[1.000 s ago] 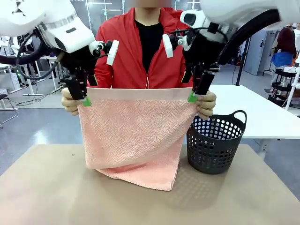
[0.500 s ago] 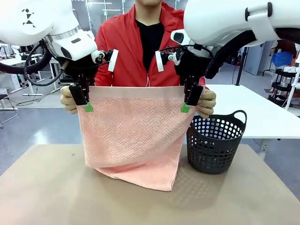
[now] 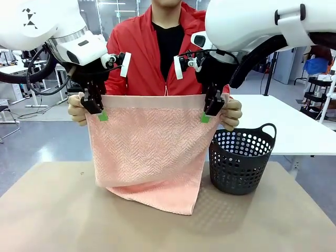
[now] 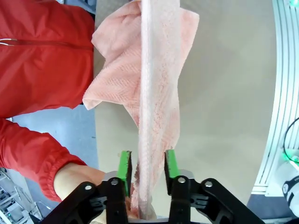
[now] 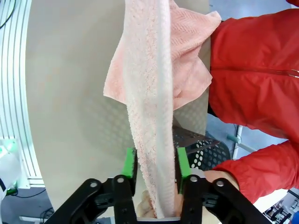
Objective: Fold the towel.
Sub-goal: Grab the top end of the 100 cm Hotel Towel extended by the human.
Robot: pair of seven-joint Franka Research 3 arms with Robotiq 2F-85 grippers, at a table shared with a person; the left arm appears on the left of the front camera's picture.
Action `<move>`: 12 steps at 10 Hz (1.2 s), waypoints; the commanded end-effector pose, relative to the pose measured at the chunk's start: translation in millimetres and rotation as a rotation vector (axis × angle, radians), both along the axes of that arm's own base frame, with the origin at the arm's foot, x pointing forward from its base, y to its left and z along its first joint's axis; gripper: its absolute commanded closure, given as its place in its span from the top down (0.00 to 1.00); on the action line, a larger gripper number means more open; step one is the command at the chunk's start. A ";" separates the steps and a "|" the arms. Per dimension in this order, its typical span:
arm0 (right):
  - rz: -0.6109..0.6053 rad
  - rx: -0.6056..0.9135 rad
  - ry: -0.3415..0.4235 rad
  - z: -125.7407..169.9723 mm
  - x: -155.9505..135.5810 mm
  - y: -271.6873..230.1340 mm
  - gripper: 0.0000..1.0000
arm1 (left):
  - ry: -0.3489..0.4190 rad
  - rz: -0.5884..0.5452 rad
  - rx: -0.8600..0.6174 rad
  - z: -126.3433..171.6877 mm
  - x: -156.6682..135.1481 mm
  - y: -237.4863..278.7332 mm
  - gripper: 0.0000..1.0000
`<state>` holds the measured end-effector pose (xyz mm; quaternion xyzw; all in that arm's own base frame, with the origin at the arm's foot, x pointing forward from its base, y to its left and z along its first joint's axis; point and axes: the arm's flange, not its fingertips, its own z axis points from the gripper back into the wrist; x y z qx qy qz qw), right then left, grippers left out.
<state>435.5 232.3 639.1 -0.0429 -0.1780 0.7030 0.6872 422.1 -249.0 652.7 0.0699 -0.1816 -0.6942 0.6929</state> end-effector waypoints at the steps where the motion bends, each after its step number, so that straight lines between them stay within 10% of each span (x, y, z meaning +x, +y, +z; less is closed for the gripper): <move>1: -0.034 0.002 -0.027 -4.1 -7.6 2.2 0.04 | -0.015 -0.011 -0.029 3.9 -2.2 5.4 0.00; 12: -0.015 0.014 -0.022 8.7 -4.8 -1.4 0.00 | -0.003 0.005 -0.019 5.6 -3.1 3.5 0.00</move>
